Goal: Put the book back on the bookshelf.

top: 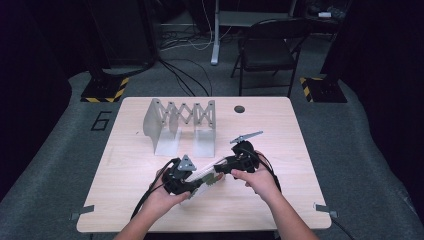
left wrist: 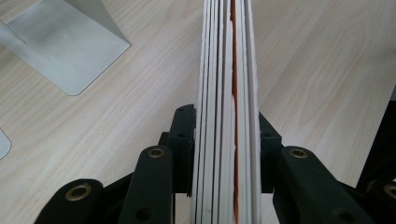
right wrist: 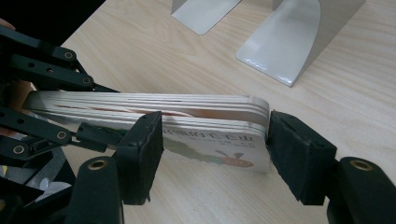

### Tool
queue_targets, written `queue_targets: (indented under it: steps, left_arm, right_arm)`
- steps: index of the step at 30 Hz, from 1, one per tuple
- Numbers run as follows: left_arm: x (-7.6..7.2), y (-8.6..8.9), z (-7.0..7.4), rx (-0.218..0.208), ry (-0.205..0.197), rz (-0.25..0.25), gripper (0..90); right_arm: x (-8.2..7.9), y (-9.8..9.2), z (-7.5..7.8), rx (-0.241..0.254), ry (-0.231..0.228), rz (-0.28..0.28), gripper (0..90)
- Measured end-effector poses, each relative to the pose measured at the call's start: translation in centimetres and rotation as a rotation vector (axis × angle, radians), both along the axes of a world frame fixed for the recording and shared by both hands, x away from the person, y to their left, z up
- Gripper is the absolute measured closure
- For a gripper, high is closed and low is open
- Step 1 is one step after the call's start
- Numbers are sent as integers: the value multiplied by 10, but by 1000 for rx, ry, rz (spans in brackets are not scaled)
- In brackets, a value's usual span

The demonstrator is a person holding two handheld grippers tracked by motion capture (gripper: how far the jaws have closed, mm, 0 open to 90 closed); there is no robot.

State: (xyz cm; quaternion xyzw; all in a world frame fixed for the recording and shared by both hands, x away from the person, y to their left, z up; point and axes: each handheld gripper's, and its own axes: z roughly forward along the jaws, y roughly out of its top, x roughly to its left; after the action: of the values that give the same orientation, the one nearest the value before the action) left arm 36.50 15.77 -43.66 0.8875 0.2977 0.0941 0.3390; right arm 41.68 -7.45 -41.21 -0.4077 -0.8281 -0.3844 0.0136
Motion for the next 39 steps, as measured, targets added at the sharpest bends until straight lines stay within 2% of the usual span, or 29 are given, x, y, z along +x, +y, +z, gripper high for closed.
queue_targets:
  steps: [8, 15, 19, 28, 39]
  left_arm:
    - [1, -2, -1, -6, 5, 9, 701]
    - [3, -3, -2, 6, 6, 9, 703]
    - [3, -4, -1, 10, 20, 8, 703]
    - [4, -5, -1, 21, 10, 4, 733]
    - [3, -6, 0, 42, -4, -31, 754]
  right_arm:
    - [0, 1, 0, -2, -8, -4, 361]
    - [0, 1, 0, -5, -14, -3, 360]
    - [0, 1, 0, -6, -13, -3, 360]
    - [0, 1, -1, -15, -24, 3, 360]
    - [0, 0, -1, -13, -19, 8, 361]
